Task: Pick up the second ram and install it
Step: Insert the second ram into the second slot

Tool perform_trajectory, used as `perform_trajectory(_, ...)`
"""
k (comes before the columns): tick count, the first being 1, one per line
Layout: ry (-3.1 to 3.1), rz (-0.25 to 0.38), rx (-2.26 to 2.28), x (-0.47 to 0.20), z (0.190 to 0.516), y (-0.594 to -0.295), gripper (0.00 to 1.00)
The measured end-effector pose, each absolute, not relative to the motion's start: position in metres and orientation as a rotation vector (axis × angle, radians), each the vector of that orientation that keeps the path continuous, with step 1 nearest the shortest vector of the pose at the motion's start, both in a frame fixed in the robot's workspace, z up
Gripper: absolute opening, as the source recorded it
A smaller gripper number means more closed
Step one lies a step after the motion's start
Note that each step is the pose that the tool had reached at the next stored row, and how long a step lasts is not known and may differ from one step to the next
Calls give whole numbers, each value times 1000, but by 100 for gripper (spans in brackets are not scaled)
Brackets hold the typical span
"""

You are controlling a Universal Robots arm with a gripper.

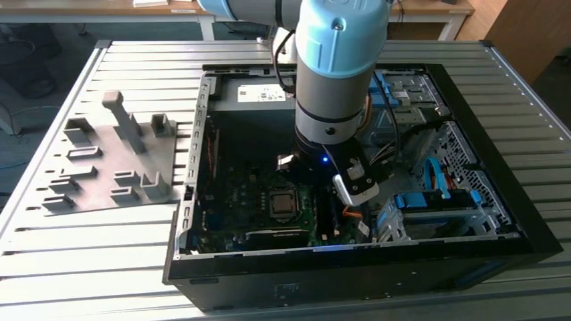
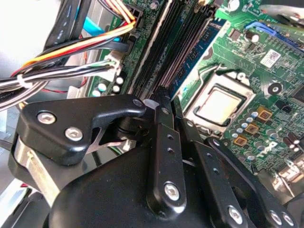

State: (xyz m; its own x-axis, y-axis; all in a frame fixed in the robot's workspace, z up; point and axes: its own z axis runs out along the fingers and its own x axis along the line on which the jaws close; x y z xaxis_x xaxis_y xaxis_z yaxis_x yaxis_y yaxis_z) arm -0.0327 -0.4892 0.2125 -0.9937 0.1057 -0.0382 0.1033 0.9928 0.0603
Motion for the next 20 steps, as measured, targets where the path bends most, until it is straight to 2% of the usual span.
perform_trajectory(20,3095,79,162,-33,211,-489,14)
